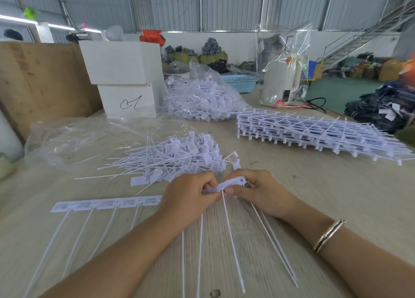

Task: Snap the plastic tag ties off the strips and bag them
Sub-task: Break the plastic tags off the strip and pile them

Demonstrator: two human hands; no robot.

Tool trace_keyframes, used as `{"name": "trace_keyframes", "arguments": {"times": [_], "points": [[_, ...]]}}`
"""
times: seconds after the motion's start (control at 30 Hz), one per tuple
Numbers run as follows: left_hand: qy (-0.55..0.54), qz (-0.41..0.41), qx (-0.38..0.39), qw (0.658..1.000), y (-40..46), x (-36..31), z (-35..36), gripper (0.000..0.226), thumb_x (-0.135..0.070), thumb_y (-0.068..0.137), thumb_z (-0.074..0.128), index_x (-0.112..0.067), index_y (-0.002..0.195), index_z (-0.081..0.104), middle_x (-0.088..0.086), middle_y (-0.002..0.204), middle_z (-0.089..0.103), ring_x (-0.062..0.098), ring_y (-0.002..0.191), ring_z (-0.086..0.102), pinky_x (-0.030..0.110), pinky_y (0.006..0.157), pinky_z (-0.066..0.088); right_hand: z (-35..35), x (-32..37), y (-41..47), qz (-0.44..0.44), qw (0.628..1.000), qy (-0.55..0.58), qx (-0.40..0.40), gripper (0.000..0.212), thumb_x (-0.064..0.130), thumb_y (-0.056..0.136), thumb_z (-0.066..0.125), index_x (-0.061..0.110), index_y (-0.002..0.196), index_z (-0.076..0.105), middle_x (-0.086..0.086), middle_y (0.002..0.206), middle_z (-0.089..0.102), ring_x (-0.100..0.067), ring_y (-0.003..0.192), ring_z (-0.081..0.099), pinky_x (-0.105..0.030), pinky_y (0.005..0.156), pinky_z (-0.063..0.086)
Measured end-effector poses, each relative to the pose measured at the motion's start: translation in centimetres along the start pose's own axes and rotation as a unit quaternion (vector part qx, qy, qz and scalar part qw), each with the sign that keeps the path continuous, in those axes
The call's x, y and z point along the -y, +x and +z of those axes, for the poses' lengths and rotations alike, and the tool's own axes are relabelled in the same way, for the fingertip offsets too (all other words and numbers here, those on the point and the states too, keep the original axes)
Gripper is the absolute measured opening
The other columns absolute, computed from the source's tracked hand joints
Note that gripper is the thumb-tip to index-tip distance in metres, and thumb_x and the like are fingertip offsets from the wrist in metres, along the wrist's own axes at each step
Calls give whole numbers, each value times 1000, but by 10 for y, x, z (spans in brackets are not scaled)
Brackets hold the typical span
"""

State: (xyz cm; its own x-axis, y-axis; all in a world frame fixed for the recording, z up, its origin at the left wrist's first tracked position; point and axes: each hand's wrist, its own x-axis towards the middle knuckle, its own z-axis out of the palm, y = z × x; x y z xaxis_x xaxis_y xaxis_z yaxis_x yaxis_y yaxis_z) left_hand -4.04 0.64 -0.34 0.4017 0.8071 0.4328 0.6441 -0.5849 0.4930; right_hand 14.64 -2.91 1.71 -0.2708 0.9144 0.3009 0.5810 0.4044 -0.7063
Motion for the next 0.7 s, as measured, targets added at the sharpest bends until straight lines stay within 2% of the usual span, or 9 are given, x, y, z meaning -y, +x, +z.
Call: {"name": "trace_keyframes", "arguments": {"times": [0.1, 0.23, 0.33, 0.5, 0.57, 0.63, 0.7], "points": [[-23, -7, 9, 1000, 0, 0, 0, 15, -47, 76, 72, -34, 78, 65, -18, 67, 63, -3, 64, 58, 21, 59, 45, 0, 0, 0, 0, 1000, 2, -2, 15, 29, 86, 64, 44, 86, 65, 20, 84, 67, 6, 76, 56, -47, 97, 34], [-58, -19, 14, 998, 1, 0, 0, 12, -41, 76, 75, -35, 76, 65, -18, 69, 64, -3, 67, 60, 24, 63, 50, 0, -1, -1, -20, 1000, 8, -5, 19, 22, 86, 65, 40, 86, 65, 30, 75, 63, 9, 71, 55, -33, 83, 31], [-78, -23, 20, 997, 1, 0, -1, 11, -39, 76, 75, -35, 75, 65, -18, 69, 65, -3, 67, 61, 24, 64, 50, 0, -3, 0, -19, 1000, -1, -9, 18, 25, 86, 65, 43, 85, 64, 32, 73, 61, 10, 70, 55, -33, 83, 29], [-119, -33, 39, 992, 1, -2, -2, 13, -37, 76, 75, -33, 71, 64, -21, 70, 67, -4, 65, 63, 18, 62, 49, -1, -7, 0, -20, 999, 46, 7, 15, 17, 86, 65, 32, 87, 69, 22, 75, 65, 6, 72, 57, -17, 76, 37], [-184, -51, 61, 980, 1, -3, -3, 14, -34, 76, 75, -25, 71, 66, -15, 69, 70, 1, 66, 67, 16, 61, 51, -3, -7, 0, -26, 998, 59, 2, 12, 11, 86, 64, 21, 87, 71, 16, 73, 66, 5, 69, 58, -12, 70, 41], [-232, -74, 60, 968, 2, -1, -5, 19, -32, 74, 76, -16, 71, 65, -5, 67, 71, 9, 65, 69, 25, 65, 55, -6, -6, -1, -9, 991, 129, -27, 11, 7, 86, 62, 13, 86, 72, 5, 77, 71, -2, 71, 64, -15, 69, 47], [-175, -76, 39, 981, 2, 3, -5, 19, -33, 73, 78, -21, 70, 63, -4, 65, 68, 13, 63, 65, 34, 67, 53, -9, -5, -2, 14, 982, 180, -59, 11, 10, 85, 64, 16, 83, 73, 1, 83, 73, -9, 78, 67, -21, 71, 51]]}}
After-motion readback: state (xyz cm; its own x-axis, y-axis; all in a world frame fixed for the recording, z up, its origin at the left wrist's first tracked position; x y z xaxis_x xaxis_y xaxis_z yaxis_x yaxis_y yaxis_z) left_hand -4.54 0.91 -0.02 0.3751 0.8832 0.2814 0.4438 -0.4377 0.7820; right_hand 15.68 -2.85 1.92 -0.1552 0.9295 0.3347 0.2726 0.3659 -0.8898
